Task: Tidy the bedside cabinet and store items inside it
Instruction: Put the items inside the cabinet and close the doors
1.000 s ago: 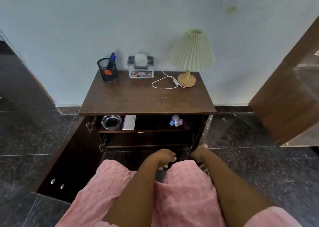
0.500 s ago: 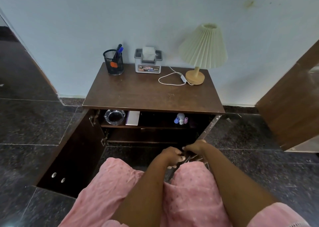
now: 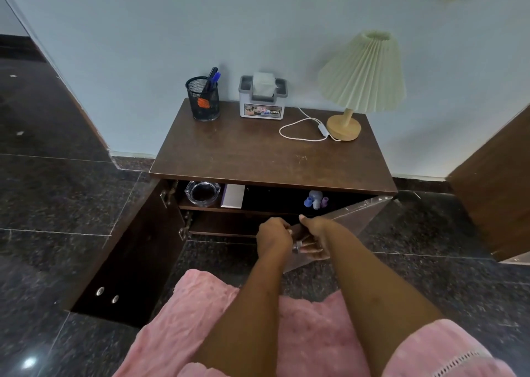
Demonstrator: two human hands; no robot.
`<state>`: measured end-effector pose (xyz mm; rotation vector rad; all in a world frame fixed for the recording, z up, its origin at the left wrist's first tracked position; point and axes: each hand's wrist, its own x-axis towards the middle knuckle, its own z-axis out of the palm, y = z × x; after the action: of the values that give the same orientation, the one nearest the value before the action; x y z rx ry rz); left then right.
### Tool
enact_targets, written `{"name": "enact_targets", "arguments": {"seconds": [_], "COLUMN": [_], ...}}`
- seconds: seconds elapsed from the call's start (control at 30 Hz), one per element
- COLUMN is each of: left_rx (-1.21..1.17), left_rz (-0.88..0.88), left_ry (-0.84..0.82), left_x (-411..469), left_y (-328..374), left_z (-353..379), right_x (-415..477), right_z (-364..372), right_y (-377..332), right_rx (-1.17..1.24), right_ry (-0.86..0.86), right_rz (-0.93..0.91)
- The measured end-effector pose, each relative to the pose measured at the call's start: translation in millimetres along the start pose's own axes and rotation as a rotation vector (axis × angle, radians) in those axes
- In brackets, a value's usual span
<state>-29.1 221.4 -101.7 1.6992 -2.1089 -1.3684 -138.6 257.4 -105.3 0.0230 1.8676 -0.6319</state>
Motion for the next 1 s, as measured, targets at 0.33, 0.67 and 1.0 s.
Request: {"name": "enact_targets", "arguments": {"seconds": [0.33,0.67,1.0], "left_rx": [-0.219,-0.439,-0.463], "left_rz": [0.001,-0.074,-0.077], "left_ry": [0.075,-0.013,-0.229], "left_x": [19.9,31.3,56.1], "left_y": [5.9,13.9,20.2], "left_z": [2.6,3.9,4.8], "right_x": [25.4,39.0,51.4], "right_z": [4.6,11.4,12.6], "right_y": [-13.0,-31.5,-34.8], "right_rx": [0.246,0.163,0.071], "right_ry": [-0.204,-0.208,-0.151], "right_rz": [-0.115,-0.232,-0.297]}}
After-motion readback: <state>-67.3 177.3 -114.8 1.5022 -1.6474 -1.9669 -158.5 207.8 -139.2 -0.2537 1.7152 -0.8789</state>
